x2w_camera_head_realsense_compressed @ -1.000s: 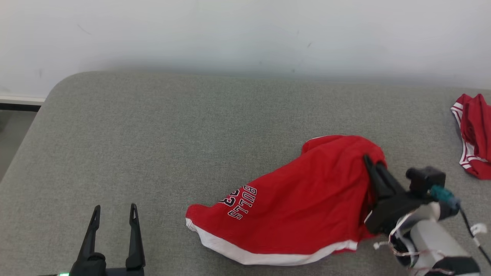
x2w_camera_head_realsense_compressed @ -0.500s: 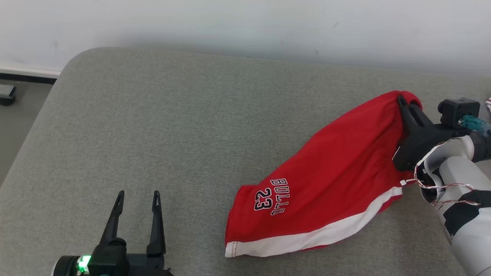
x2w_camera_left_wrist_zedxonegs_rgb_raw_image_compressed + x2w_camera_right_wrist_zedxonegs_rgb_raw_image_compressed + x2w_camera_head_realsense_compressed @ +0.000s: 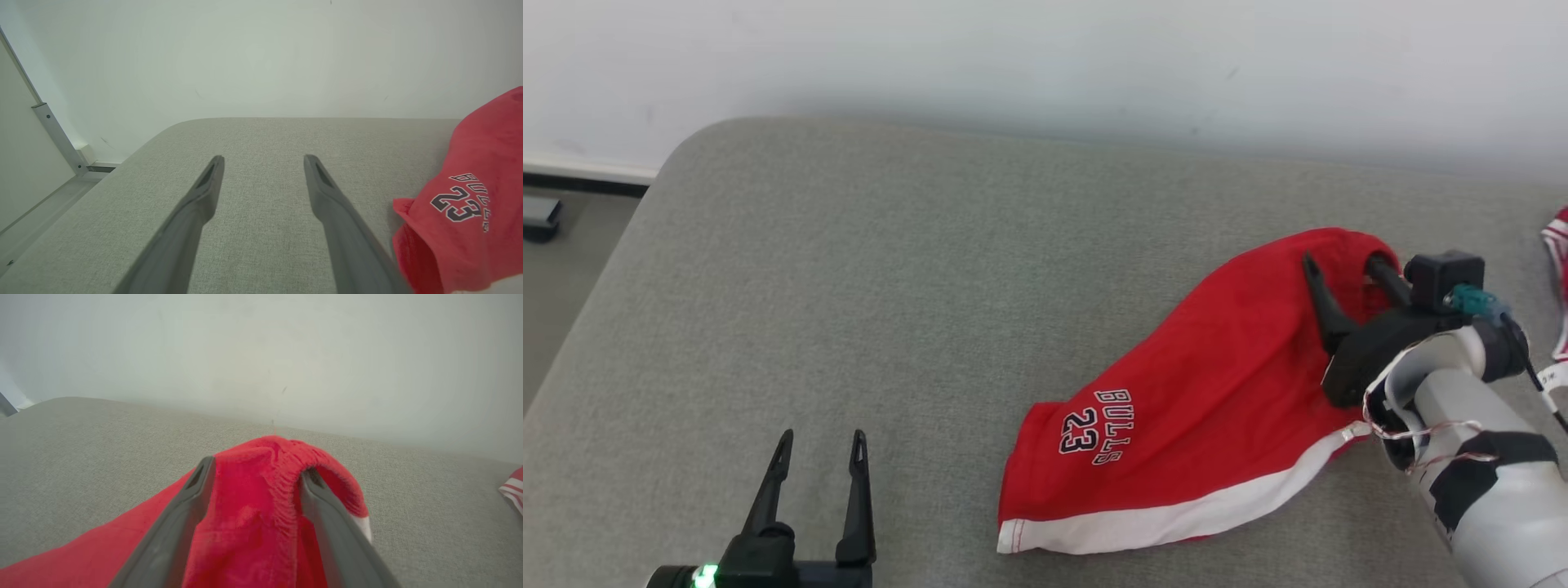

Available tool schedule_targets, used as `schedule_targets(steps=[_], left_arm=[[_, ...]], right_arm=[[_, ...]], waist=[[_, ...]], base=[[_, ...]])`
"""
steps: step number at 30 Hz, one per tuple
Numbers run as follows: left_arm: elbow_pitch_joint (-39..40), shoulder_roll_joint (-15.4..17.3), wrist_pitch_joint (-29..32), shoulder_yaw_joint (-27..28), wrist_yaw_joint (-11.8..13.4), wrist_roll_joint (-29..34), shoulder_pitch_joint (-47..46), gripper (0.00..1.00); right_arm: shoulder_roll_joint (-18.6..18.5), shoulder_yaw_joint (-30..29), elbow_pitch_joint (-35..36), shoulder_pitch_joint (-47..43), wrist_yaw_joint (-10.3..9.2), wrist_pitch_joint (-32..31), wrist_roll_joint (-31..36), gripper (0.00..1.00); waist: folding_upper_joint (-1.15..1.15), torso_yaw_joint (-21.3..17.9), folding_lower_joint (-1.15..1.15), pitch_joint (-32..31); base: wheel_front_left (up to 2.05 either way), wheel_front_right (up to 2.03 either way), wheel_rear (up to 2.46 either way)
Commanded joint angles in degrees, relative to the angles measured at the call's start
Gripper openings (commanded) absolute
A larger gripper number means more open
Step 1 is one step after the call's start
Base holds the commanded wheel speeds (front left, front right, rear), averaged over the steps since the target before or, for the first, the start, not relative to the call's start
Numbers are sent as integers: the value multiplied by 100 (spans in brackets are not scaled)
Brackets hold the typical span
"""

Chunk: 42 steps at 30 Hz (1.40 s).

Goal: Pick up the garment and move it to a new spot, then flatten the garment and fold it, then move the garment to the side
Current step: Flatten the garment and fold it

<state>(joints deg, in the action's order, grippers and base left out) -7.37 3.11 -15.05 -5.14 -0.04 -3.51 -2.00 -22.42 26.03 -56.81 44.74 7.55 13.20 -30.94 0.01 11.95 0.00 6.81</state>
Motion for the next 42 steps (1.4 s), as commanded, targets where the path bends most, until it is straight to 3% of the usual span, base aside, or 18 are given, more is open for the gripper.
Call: schedule_targets(steps=[1, 12, 21, 29, 38, 42], left_arm=[[-8, 4, -16, 44, -29, -11, 69, 100], [57, 26, -16, 265, -83, 55, 249, 100], [144, 14, -16, 313, -87, 102, 374, 100], [184, 5, -16, 314, -111, 156, 422, 100], [191, 43, -16, 367, -104, 217, 442, 100], [200, 102, -16, 430, -56, 265, 465, 100]], right_arm=[[0, 43, 49, -146, -16, 58, -63, 100], [-249, 242, 948, -1101, -16, 193, -497, 100], [-356, -1115, 2836, -2485, -16, 202, -17, 100], [131, -2220, 4107, -3768, -16, 205, 721, 100], [869, -2790, 5164, -4794, -16, 205, 1351, 100], [975, -2887, 5313, -4980, -16, 205, 1468, 100]], waist=[[-1, -253, 0, -225], [-1, -851, 0, -471], [-1, -1008, 0, -511], [-1, -995, 0, -529], [-1, -907, 0, -608], [-1, -891, 0, -637]], base=[[0, 0, 0], [0, 0, 0], [0, 0, 0], [0, 0, 0], [0, 0, 0], [0, 0, 0]])
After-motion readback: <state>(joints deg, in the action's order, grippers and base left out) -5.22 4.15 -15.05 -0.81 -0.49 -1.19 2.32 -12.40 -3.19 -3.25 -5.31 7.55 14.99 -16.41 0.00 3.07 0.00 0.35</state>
